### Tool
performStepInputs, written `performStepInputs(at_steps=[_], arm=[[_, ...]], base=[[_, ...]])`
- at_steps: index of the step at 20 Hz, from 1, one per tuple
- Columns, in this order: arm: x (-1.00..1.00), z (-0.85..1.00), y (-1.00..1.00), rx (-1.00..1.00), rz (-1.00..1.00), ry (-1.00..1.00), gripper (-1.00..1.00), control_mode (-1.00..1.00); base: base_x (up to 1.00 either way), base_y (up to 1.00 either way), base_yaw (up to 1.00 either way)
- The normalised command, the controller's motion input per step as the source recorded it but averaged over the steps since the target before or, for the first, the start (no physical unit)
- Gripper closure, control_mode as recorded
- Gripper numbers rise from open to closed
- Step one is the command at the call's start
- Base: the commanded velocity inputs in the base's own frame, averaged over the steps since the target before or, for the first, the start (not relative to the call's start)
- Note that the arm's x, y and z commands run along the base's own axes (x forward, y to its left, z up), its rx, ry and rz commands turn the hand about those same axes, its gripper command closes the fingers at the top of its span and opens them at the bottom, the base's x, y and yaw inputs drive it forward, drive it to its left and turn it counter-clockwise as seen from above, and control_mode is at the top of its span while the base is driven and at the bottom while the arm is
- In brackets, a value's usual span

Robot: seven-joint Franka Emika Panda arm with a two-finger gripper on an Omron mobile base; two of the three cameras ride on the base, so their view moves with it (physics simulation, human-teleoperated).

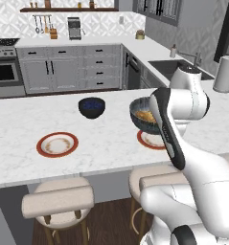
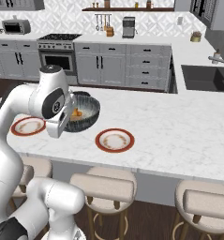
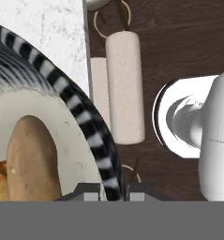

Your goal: Pick the chicken drumstick and sweet potato from their plates and place them in the bowl. Then put the bowl in the fridge.

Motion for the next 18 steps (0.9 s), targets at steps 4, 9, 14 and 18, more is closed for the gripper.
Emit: performStepInputs(at_steps=[4,9,14,18], arm=[[0.00,0.14,0.19,0.00,0.04,0.01,1.00,-1.00],[0.00,0.00,0.34,-0.02,0.00,0.02,1.00,-1.00],[0.00,0.00,0.13,-0.01,0.00,0.00,1.00,-1.00],[0.00,0.00,0.00,0.00,0.00,0.00,1.00,1.00]], base=[[0.00,0.00,0.00],[0.00,0.00,0.00],[0.00,0.00,0.00],[-0.04,0.00,0.00]])
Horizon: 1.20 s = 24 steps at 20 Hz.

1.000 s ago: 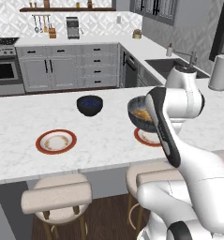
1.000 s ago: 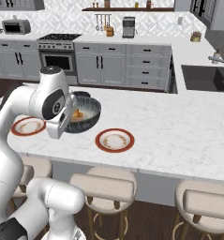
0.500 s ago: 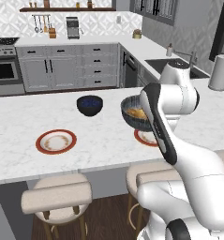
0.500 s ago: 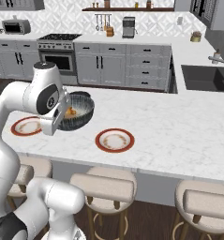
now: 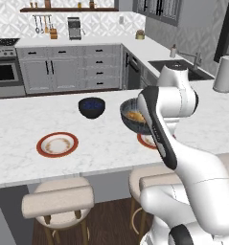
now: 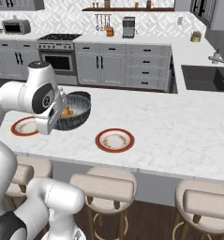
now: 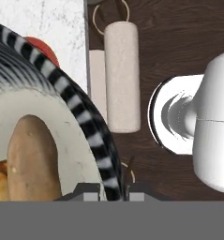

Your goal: Pick the chicken drumstick and sweet potato from their plates and place them in the bowl. Then put the bowl in the fridge.

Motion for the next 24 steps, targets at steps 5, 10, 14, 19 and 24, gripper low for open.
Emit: performStepInputs(at_steps=[5,10,14,19,24], arm=[[0.00,0.00,0.00,0.00,0.00,0.00,1.00,1.00],[0.00,0.00,0.00,0.00,0.00,0.00,1.00,1.00],[0.00,0.00,0.00,0.00,0.00,0.00,1.00,1.00],[0.00,0.00,0.00,0.00,0.00,0.00,1.00,1.00],[0.00,0.00,0.00,0.00,0.00,0.00,1.00,1.00]], base=[[-0.82,0.00,0.00],[-0.90,0.24,0.08],[-0.04,0.72,0.25],[0.09,0.99,0.23],[0.01,1.00,0.21]])
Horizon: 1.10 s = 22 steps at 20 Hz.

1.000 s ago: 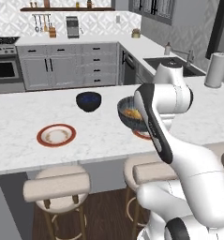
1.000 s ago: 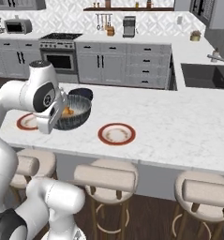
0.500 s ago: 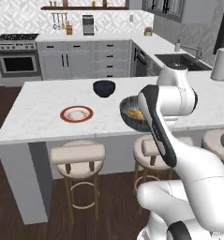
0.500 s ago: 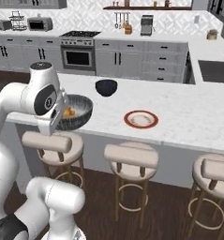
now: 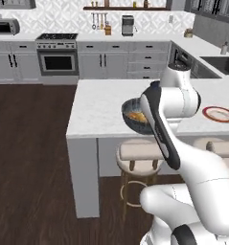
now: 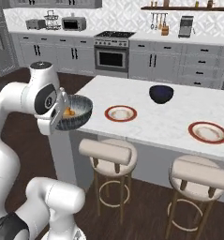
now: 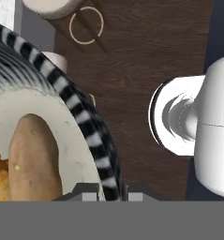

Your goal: Pick the chicken drumstick and sweet potato from their plates and place them in the bowl. Then put the bowl in the fridge.

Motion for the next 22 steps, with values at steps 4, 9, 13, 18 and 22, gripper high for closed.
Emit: performStepInputs(at_steps=[4,9,13,18,22], arm=[[0.00,0.00,0.00,0.00,0.00,0.00,1.00,1.00],[0.00,0.00,0.00,0.00,0.00,0.00,1.00,1.00],[0.00,0.00,0.00,0.00,0.00,0.00,1.00,1.00],[0.00,0.00,0.00,0.00,0.00,0.00,1.00,1.00],[0.00,0.00,0.00,0.00,0.00,0.00,1.00,1.00]], base=[[0.26,1.00,0.01],[0.59,1.00,0.00],[0.51,1.00,-0.03],[0.40,1.00,-0.09],[0.63,1.00,-0.17]])
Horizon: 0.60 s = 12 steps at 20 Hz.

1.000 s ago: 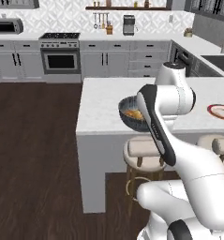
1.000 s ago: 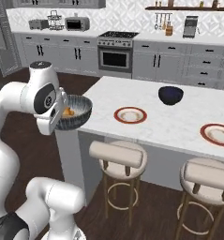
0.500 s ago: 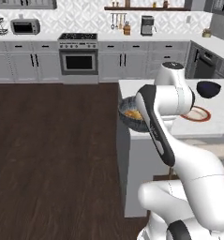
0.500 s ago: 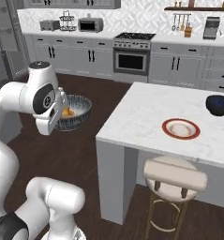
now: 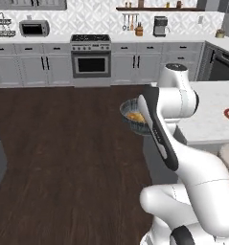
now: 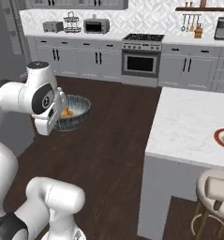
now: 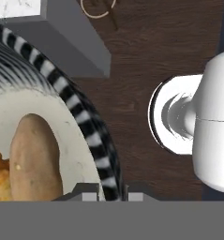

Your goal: Pick the chicken drumstick and sweet potato from their plates and place them in the bowl. Then put the bowl in the fridge.

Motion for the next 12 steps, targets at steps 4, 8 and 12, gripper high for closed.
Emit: performStepInputs(at_steps=[4,8,12], arm=[[0.00,0.00,0.00,0.00,0.00,0.00,1.00,1.00],[0.00,0.00,0.00,0.00,0.00,0.00,1.00,1.00],[0.00,0.00,0.00,0.00,0.00,0.00,1.00,1.00]], base=[[0.92,0.94,-0.23],[1.00,0.61,-0.29],[1.00,0.59,-0.29]])
